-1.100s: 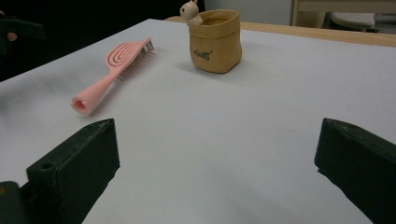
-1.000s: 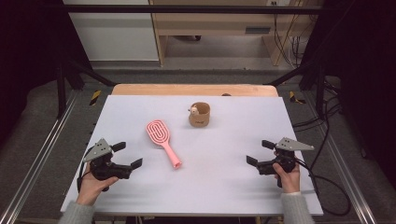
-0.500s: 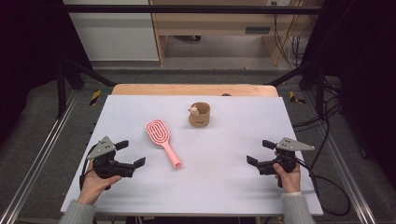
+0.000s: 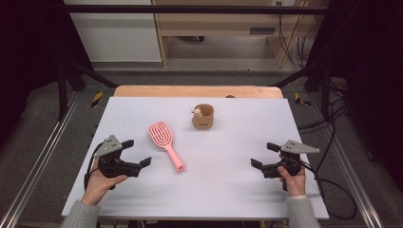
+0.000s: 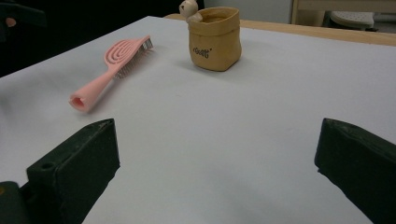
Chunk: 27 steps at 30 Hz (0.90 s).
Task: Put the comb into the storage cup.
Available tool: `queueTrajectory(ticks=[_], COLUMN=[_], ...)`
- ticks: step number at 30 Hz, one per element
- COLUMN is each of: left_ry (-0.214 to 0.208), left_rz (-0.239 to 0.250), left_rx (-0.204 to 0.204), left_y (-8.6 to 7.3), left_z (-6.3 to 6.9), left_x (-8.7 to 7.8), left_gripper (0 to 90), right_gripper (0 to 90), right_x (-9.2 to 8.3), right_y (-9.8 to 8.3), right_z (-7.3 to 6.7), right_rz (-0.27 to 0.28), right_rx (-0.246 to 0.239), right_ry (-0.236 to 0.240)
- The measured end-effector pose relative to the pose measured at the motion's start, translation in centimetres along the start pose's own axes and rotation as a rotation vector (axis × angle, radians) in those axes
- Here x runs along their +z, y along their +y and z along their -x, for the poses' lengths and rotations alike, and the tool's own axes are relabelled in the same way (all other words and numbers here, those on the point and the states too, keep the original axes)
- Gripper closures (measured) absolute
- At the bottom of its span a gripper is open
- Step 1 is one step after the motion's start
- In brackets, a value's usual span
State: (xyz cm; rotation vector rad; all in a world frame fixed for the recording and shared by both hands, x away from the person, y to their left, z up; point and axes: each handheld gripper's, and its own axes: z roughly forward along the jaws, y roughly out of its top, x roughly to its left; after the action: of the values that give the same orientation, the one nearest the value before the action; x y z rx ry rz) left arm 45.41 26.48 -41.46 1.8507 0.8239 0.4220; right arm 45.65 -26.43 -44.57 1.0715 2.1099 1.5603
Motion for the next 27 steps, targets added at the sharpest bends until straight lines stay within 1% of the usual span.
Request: queueTrajectory(ticks=[3, 6, 12, 27], left_ry=[0.004, 0.002, -0.003, 0.000], left_rz=[-0.015, -0.021, -0.036, -0.064], left_rx=[0.010, 0.008, 0.018, 0.018], left_y=[0.3, 0.5, 1.0, 1.8], left_z=[0.2, 0.2, 0.6, 0.8], left_x=[0.4, 0.8, 1.6, 3.3], left_gripper=[0.8, 0.8, 0.8, 0.8], right_gripper=[0.3, 0.3, 0.3, 0.3], right_x=[0.0, 0.0, 0.1, 0.1], right_y=[0.0, 0.0, 0.0, 0.0], right_z=[0.0, 0.0, 0.0, 0.0], right_rz=[0.000, 0.001, -0.001, -0.001], right_rx=[0.000, -0.001, -0.003, -0.002], right_ry=[0.001, 0.000, -0.002, 0.000])
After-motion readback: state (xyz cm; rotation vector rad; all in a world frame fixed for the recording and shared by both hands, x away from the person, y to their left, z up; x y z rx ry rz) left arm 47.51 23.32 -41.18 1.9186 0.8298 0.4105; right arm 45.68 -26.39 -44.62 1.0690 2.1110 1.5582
